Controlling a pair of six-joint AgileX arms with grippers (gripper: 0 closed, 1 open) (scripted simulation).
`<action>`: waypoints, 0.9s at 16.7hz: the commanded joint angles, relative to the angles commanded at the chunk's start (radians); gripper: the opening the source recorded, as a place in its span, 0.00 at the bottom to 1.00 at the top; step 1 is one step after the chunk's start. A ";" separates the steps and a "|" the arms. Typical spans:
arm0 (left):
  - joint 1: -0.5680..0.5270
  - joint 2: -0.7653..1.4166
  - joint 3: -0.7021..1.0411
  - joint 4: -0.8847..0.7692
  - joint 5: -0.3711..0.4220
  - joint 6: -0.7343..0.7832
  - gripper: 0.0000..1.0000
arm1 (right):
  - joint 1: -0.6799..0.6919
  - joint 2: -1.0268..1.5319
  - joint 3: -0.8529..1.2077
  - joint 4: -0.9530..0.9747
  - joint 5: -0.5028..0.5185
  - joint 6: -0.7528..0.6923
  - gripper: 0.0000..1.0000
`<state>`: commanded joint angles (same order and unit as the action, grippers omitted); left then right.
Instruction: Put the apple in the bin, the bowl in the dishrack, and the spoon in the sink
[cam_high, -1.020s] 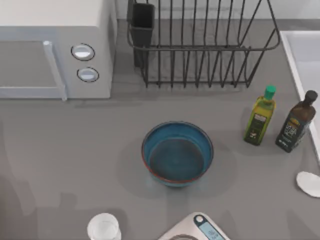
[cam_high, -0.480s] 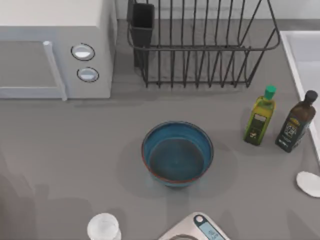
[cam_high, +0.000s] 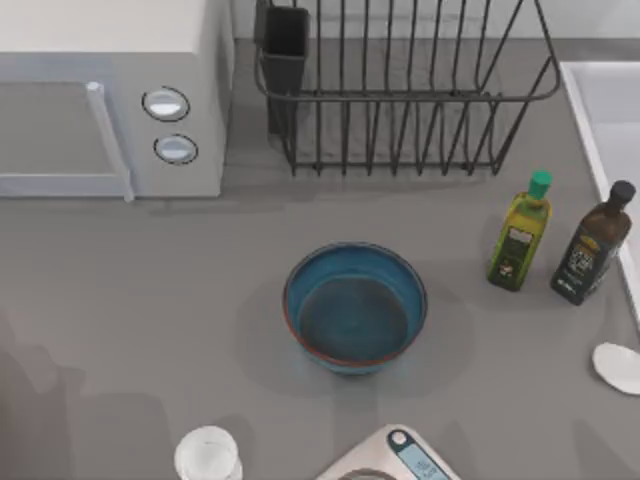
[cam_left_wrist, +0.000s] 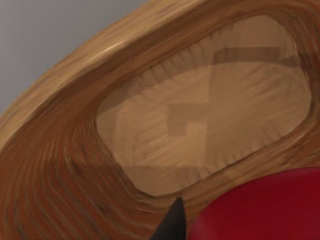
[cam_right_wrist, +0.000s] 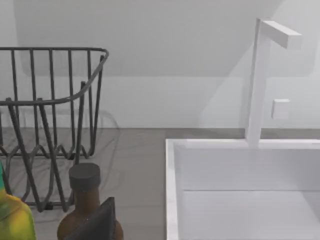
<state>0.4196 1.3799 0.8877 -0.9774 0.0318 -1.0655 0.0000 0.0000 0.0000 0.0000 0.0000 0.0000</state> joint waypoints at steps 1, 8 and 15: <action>0.000 0.000 0.000 0.000 0.000 0.000 0.23 | 0.000 0.000 0.000 0.000 0.000 0.000 1.00; 0.000 0.000 0.000 0.000 0.000 0.000 0.75 | 0.000 0.000 0.000 0.000 0.000 0.000 1.00; 0.000 0.000 0.000 0.000 0.000 0.000 1.00 | 0.000 0.000 0.000 0.000 0.000 0.000 1.00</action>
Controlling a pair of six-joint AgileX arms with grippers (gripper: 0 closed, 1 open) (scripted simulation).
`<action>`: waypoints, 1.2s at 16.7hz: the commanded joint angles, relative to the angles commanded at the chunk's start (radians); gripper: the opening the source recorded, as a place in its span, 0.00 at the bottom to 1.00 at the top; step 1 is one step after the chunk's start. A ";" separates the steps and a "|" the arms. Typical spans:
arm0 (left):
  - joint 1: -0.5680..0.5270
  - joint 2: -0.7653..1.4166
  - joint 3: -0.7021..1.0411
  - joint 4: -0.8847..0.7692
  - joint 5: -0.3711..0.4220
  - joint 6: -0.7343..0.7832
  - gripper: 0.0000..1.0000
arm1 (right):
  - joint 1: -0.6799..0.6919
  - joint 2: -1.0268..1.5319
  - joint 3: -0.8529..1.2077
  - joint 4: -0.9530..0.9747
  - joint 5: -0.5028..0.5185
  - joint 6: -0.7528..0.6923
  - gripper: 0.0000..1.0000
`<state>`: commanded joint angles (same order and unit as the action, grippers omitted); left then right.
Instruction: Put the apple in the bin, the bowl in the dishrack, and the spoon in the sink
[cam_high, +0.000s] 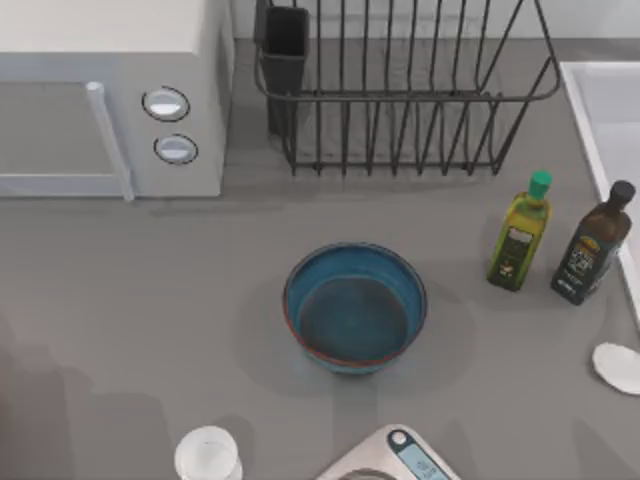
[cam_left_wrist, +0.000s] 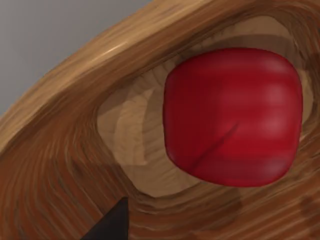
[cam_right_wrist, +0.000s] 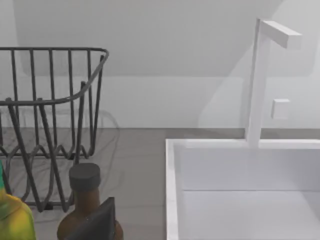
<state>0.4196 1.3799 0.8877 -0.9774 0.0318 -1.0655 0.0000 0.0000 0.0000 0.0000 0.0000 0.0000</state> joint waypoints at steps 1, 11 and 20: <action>0.000 0.000 0.000 0.000 0.000 0.000 1.00 | 0.000 0.000 0.000 0.000 0.000 0.000 1.00; -0.058 -0.149 -0.101 0.120 0.001 0.122 1.00 | 0.000 0.000 0.000 0.000 0.000 0.000 1.00; -0.265 -0.953 -0.572 0.612 -0.021 0.701 1.00 | 0.000 0.000 0.000 0.000 0.000 0.000 1.00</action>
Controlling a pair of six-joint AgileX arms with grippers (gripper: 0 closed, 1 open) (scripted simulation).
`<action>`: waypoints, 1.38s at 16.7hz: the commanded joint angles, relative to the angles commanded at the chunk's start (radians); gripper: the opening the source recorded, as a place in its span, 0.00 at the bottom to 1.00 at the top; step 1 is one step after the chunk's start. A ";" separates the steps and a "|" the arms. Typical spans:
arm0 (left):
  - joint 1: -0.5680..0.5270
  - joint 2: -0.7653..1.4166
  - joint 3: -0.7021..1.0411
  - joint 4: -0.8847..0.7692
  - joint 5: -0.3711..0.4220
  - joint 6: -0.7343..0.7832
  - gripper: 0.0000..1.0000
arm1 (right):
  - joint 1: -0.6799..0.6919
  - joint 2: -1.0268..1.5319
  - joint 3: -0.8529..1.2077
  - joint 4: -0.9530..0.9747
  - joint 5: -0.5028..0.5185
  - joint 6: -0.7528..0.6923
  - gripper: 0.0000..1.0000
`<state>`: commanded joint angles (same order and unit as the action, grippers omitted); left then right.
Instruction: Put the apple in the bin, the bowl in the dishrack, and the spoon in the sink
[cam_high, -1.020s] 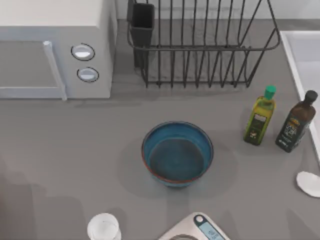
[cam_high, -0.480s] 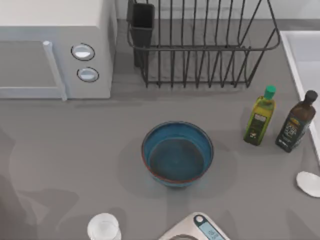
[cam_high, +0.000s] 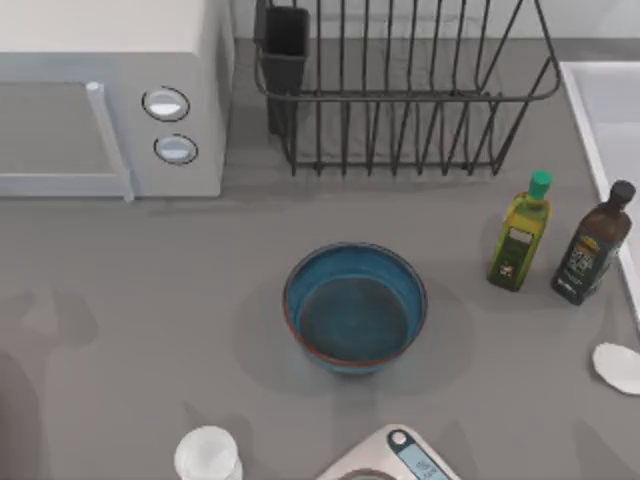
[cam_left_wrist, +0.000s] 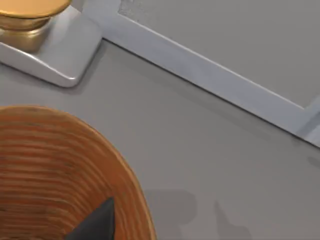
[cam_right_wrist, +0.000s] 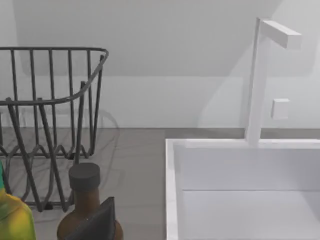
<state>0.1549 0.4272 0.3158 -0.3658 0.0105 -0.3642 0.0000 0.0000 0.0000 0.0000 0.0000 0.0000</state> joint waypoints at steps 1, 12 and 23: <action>-0.026 -0.088 -0.058 0.066 -0.002 0.071 1.00 | 0.000 0.000 0.000 0.000 0.000 0.000 1.00; -0.155 -0.427 -0.316 0.366 -0.011 0.364 1.00 | 0.000 0.000 0.000 0.000 0.000 0.000 1.00; -0.155 -0.427 -0.316 0.366 -0.011 0.364 1.00 | 0.139 0.449 0.384 -0.288 -0.003 0.135 1.00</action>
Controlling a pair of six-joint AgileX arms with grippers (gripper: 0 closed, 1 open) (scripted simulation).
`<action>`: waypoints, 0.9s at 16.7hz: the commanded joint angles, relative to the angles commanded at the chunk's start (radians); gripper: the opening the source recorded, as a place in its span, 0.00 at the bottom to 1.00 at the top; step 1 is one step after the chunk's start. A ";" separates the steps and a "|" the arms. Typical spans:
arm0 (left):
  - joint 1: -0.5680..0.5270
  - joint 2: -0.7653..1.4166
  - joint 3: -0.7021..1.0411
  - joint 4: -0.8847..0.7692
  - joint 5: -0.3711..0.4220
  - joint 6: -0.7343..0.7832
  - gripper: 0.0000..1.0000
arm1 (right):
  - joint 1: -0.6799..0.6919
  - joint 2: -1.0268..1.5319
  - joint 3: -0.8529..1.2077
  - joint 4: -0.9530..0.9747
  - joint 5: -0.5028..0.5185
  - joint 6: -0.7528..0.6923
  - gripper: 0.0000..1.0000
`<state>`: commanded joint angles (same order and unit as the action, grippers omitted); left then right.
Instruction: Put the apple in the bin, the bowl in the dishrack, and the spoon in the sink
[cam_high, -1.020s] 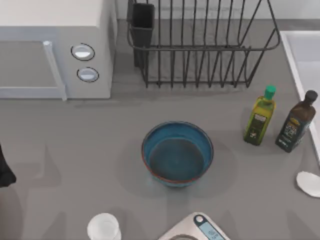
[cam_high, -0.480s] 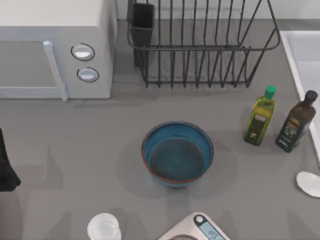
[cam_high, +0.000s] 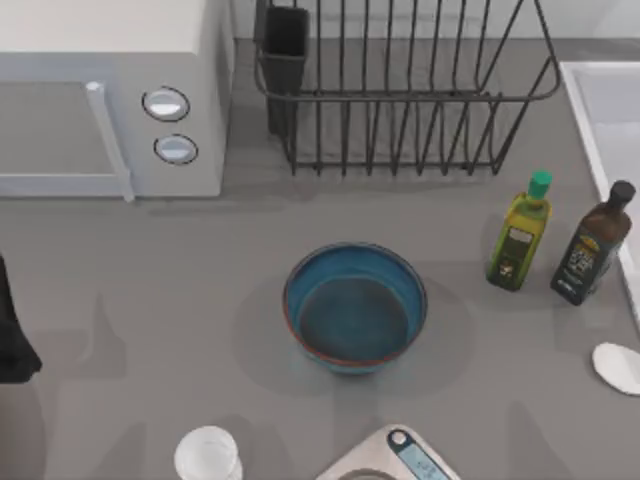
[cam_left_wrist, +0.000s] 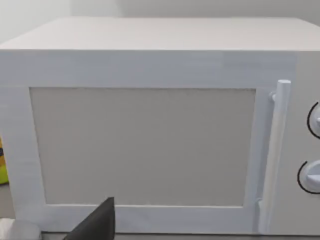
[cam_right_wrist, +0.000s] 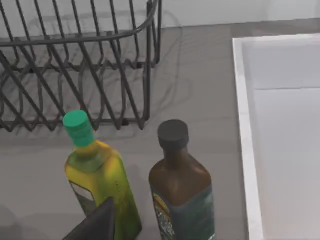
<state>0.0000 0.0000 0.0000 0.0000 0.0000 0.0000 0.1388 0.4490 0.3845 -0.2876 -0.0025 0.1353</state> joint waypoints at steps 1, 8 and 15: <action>0.000 0.000 0.000 0.000 0.000 0.000 1.00 | 0.026 0.086 0.073 -0.054 0.000 0.026 1.00; 0.000 0.000 0.000 0.000 0.000 0.000 1.00 | 0.217 0.725 0.629 -0.462 0.003 0.228 1.00; 0.000 0.000 0.000 0.000 0.000 0.000 1.00 | 0.386 1.283 1.128 -0.815 0.006 0.404 1.00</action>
<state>0.0000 0.0000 0.0000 0.0000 0.0000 0.0000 0.5252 1.7323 1.5125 -1.1027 0.0032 0.5394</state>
